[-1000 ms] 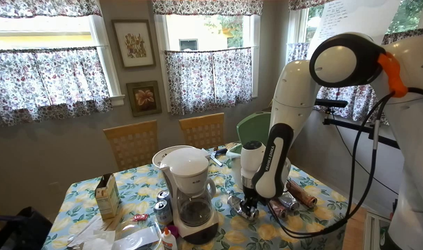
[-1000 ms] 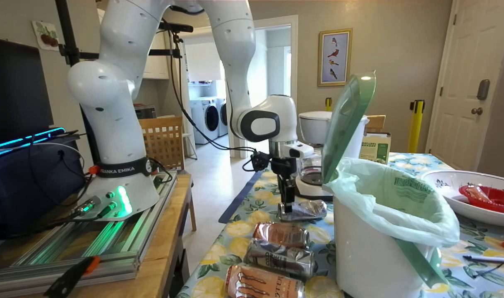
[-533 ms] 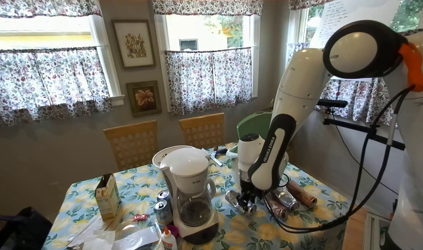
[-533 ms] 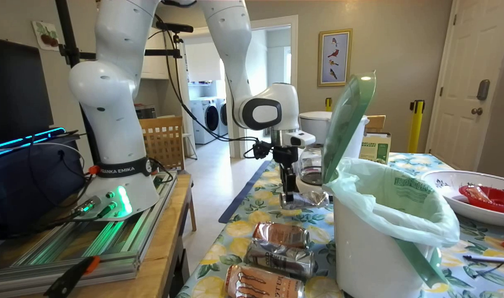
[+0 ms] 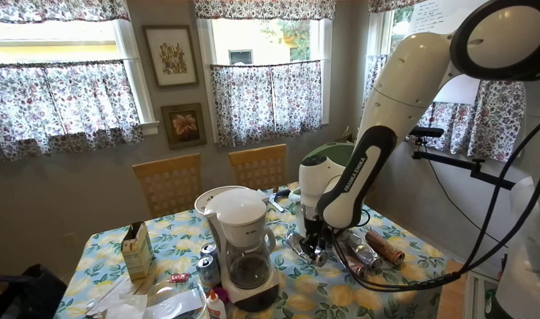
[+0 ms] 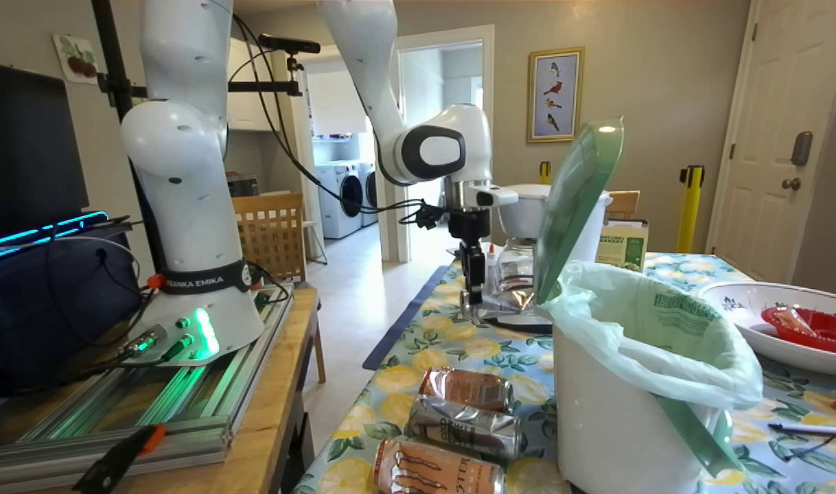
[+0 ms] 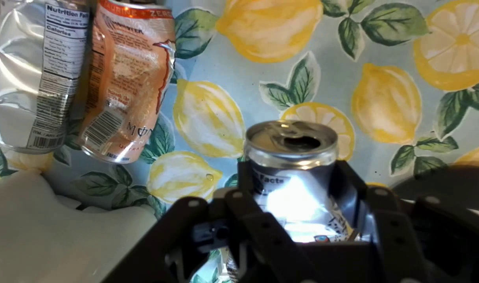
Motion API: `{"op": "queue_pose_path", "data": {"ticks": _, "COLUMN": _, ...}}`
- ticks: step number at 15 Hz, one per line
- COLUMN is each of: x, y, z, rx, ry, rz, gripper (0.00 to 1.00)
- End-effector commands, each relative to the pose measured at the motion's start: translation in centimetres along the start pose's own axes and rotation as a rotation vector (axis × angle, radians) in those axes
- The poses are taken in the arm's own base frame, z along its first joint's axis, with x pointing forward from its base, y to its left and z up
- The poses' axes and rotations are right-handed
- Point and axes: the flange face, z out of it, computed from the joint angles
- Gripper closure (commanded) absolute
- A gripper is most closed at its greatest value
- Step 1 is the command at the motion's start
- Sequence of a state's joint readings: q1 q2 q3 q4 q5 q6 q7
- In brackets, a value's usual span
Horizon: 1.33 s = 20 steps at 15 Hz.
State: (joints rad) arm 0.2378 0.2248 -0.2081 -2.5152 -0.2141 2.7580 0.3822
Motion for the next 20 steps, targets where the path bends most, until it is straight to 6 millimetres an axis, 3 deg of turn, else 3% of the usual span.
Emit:
{"op": "queue_pose_path", "data": {"ticks": 1, "x": -1.3, "y": -0.2, "z": -2.9, "rx": -0.034, "ry": 0.003, "rz": 0.018, "gripper": 0.72}}
{"op": "queue_pose_path", "data": {"ticks": 12, "x": -3.7, "y": 0.4, "z": -9.6, "rx": -0.151, "ry": 0.055, "rz": 0.042, "gripper": 0.72}}
{"op": "queue_pose_path", "data": {"ticks": 20, "x": -4.0, "y": 1.5, "z": -14.4, "rx": -0.219, "ry": 0.117, "rz": 0.056, "gripper": 0.72}}
